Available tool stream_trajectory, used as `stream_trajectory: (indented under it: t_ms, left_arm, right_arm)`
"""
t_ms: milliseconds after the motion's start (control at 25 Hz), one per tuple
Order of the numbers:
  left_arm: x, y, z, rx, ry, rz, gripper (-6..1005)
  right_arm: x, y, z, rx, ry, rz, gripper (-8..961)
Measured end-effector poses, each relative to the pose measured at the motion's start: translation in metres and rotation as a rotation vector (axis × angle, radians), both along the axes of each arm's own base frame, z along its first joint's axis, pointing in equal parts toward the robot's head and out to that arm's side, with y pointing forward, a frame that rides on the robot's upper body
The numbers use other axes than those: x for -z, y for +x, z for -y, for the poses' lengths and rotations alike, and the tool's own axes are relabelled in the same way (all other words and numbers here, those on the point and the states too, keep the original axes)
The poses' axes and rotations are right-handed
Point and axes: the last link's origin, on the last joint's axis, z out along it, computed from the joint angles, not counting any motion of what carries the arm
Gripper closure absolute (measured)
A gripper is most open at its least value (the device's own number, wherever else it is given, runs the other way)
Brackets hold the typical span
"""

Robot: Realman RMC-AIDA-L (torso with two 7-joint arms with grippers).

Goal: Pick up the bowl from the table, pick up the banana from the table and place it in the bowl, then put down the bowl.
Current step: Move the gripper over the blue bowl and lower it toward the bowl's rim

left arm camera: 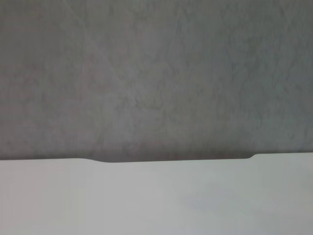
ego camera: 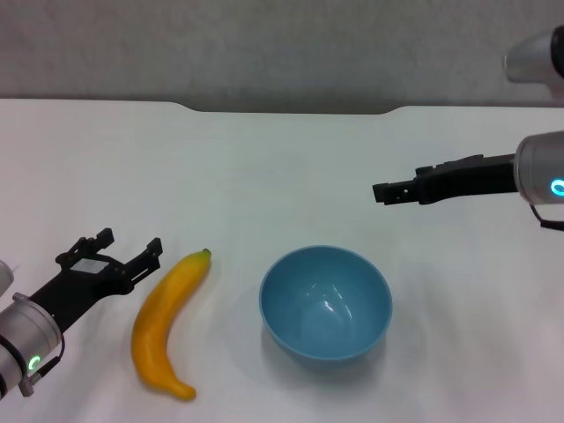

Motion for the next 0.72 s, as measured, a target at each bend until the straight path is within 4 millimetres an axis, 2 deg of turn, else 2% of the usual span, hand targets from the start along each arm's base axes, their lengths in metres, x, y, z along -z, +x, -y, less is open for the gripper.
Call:
stream_trajectory:
  t_ms: [240,720]
  left_arm:
    - [-0.001,0.003,-0.002,0.008,0.008,0.008,124]
    - [-0.001,0.006,-0.004,0.018,0.009,0.014,124]
  right_arm:
    - [0.016,0.016,-0.016,0.144,-0.117,0.058,104]
    - [0.041,0.016,-0.023,0.176,-0.194,0.125,109]
